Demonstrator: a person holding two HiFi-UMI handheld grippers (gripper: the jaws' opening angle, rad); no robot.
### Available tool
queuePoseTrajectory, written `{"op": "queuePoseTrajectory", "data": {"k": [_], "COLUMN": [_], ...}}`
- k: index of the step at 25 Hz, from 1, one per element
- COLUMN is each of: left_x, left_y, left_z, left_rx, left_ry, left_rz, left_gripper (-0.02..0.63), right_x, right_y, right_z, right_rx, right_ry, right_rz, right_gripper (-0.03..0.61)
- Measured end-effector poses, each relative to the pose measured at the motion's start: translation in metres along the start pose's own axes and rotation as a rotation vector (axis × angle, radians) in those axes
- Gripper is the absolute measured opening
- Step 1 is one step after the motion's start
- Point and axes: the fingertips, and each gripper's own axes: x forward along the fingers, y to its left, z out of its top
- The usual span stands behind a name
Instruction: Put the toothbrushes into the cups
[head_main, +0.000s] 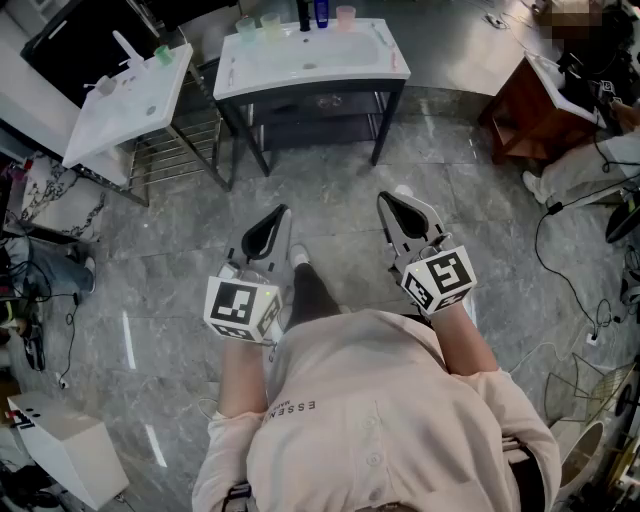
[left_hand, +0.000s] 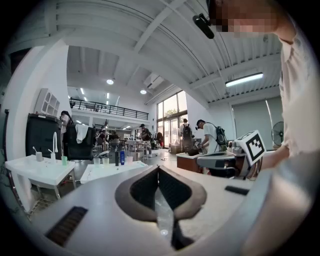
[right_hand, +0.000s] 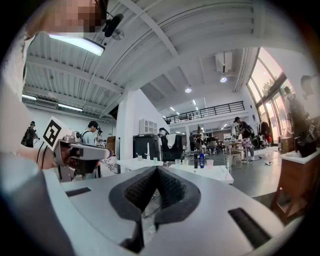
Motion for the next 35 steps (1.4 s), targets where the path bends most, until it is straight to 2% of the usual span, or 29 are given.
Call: {"op": "queuePoseTrajectory", "data": {"k": [14,19,20,21,22,28,35], "left_x": [0.010,0.019,0.022,0.025,0.028,0.054,0.119], "left_y": [-0.001,-0.003,-0.002,-0.002,-0.001,0.022,0.084], "left_z": [-0.002,-0.006,-0.006,-0.006,-0.006,-0.006,-0.009], "left_rx": [-0.007,-0.010,-0.011,-0.011,-0.011,-0.012,-0.033], "left_ry": [0.018,0.035,0.037,0.039,0.041,0.047,0.056], "left_rz": [-0.019,-0.035,-0.036,-0.038,-0.039,-0.037,-0.064], "left_gripper": [0.002,0.002,0.002,0.002,0.002,0.002,0.002], "right_x": [0.002,0.003,0.004,0.005,0.005,0.025,0.098], "right_y": [-0.008,-0.017,-0.022,-0.028,-0.035,-0.063,-0.094], "right_z": [0.003,-0.006,-0.007,-0.007,-0.006,-0.002,-0.006], "right_rx": [0.002,-0.004,0.009,0.026,0.041,0.033,0.025], "right_ry": [-0.007,0.034,0.040,0.041,0.037,0.022,0.051], "right_rz": [-0.027,-0.038,-0.041,-0.044,-0.051,-0.081,-0.107], "right_gripper": [0.015,0.018,0.053,0.150,0.175,0.175,0.175]}}
